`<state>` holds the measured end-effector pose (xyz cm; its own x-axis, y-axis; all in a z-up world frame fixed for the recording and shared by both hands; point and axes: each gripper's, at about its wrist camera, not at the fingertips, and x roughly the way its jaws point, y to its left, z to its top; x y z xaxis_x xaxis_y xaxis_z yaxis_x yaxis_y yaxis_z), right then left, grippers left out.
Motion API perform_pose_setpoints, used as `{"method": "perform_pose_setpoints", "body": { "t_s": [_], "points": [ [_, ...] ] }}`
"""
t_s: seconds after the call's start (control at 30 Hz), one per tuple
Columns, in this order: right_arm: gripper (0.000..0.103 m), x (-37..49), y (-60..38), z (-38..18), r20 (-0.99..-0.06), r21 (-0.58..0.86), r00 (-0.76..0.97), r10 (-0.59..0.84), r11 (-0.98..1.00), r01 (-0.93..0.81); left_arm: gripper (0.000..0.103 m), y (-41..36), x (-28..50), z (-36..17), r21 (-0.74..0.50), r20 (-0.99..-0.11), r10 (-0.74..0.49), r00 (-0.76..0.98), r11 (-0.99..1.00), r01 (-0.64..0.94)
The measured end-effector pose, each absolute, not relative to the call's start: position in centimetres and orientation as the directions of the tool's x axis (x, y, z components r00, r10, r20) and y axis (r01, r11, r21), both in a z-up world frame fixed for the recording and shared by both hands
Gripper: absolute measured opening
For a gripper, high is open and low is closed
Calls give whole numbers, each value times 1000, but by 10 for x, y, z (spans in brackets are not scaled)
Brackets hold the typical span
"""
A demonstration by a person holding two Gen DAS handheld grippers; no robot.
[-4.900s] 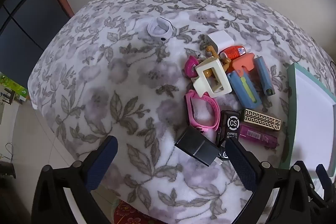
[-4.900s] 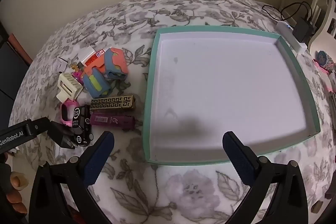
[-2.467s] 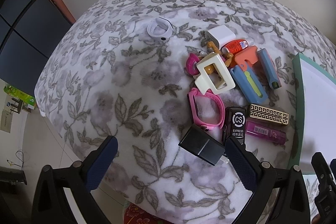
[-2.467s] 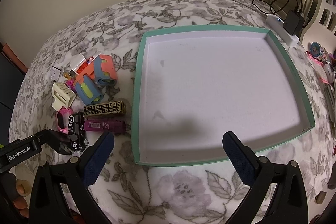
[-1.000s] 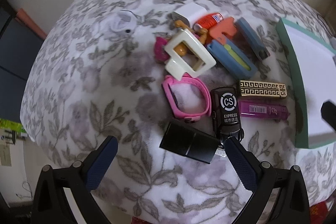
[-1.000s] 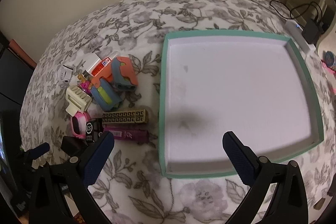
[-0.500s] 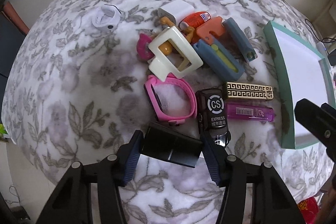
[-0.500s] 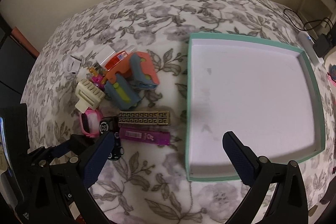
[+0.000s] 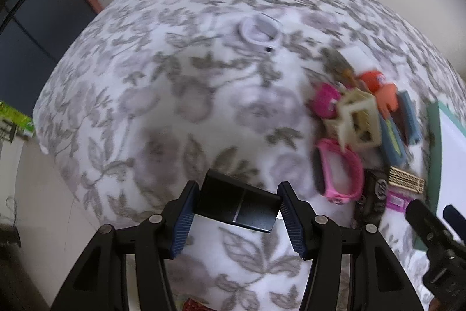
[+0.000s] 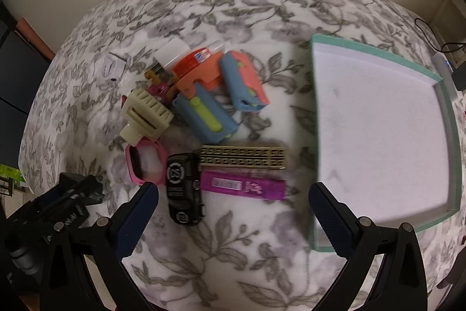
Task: Organize rigid objects
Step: 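Grasp the black charger with the left gripper while the right gripper grasps the black toy car, then carry the black toy car with the right gripper into the teal-rimmed tray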
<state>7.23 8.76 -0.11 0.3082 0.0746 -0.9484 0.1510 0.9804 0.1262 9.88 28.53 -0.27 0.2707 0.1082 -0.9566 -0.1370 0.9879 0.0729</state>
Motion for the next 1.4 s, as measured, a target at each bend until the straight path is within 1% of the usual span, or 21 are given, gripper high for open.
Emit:
{"method": "perform_pose_setpoints", "body": {
  "t_s": [0.17,0.23,0.3,0.33,0.4,0.5,0.63,0.7,0.77,0.9,1.03,1.4],
  "points": [
    [102,76,102,-10,-955,120,286,76,983,138,59,292,97,-1,56,-957,100,273,985,-164],
    [100,76,105,-14,-958,116,279,70,982,150,59,296,98,1,47,-957,93,275,984,-170],
    [89,76,108,-17,-960,117,269,72,981,157,59,293,96,1,41,-956,88,278,985,-170],
    [86,75,110,-18,-962,120,263,75,980,158,59,292,95,1,37,-957,84,279,985,-171],
    [75,74,113,-21,-963,123,257,79,979,160,59,292,94,2,32,-958,79,277,985,-171],
    [65,73,115,-24,-963,152,246,108,975,164,59,293,95,0,27,-960,73,270,985,-170],
    [60,74,121,-30,-964,161,237,120,974,160,59,292,96,-1,18,-961,62,270,986,-163],
    [53,75,123,-32,-964,169,232,131,974,154,59,292,97,-1,16,-961,59,269,987,-159],
    [47,77,126,-35,-964,170,229,133,974,150,59,291,98,-2,16,-962,58,266,987,-157],
    [40,83,131,-40,-965,169,223,136,976,140,59,291,99,-4,17,-964,57,258,988,-152],
    [35,88,138,-46,-969,158,213,128,979,131,59,291,100,-4,21,-964,59,260,989,-145],
    [35,91,160,-50,-970,56,239,37,996,74,59,285,101,-12,47,-970,73,231,992,-116]
  ]
}}
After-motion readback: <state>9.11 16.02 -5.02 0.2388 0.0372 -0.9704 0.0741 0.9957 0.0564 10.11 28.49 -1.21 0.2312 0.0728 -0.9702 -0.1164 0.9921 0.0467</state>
